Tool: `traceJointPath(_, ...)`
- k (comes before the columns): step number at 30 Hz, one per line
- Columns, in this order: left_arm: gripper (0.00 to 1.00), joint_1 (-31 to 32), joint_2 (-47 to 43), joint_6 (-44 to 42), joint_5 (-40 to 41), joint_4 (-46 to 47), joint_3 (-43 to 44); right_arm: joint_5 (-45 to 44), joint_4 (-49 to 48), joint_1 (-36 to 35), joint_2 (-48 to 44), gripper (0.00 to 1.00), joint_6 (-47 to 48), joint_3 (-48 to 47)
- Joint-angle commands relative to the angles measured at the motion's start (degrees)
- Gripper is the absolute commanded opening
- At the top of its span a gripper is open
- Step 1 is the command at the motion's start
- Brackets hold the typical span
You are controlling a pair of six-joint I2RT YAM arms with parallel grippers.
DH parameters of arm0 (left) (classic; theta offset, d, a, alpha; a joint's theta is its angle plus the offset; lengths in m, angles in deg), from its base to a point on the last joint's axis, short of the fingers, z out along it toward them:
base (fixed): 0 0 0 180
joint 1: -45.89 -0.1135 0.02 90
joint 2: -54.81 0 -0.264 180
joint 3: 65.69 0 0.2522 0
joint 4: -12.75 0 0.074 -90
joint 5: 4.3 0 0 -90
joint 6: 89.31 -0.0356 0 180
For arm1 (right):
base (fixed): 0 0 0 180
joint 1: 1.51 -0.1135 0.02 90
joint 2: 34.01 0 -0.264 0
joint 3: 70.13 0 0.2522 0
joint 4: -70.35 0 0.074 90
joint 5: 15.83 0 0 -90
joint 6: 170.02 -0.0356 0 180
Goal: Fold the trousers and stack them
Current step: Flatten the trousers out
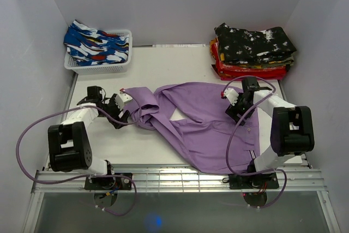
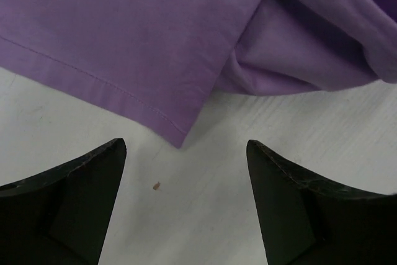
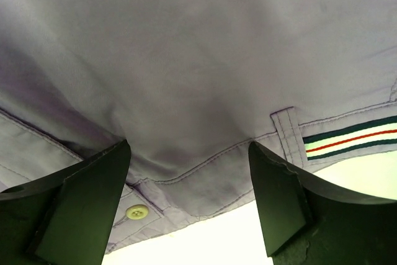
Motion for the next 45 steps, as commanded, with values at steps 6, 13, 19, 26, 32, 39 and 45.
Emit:
traceJointPath(6,0.77,2.3,8.2,3.5,1.6,11.7,3.8,2.1,2.4,0.0,2.9,0.83,-1.1,-2.3)
traceJointPath(13,0.28,2.4,11.2,4.7,2.0,13.1,5.7,1.0,1.6,0.0,3.5,0.82,-0.7,-2.0)
traceJointPath(19,0.0,-0.9,3.8,2.3,2.9,-0.8,10.6,-4.9,-0.7,0.4,5.1,0.81,-0.8,-1.9)
traceJointPath(26,0.0,-24.0,-1.8,-18.0,8.5,-14.5,15.1,-7.7,-2.0,1.2,4.5,0.82,0.3,-0.2)
traceJointPath(32,0.0,-39.8,1.9,-29.3,12.7,-15.8,17.3,-9.0,-2.3,2.8,3.6,0.82,2.6,0.9)
traceJointPath(39,0.0,-46.0,6.3,-35.3,20.0,-12.2,14.4,-10.3,-2.1,4.5,2.8,0.83,4.7,0.7)
traceJointPath(45,0.0,-48.3,6.7,-38.7,22.3,-8.2,12.0,-11.5,-2.1,9.0,0.7,0.83,8.4,2.6)
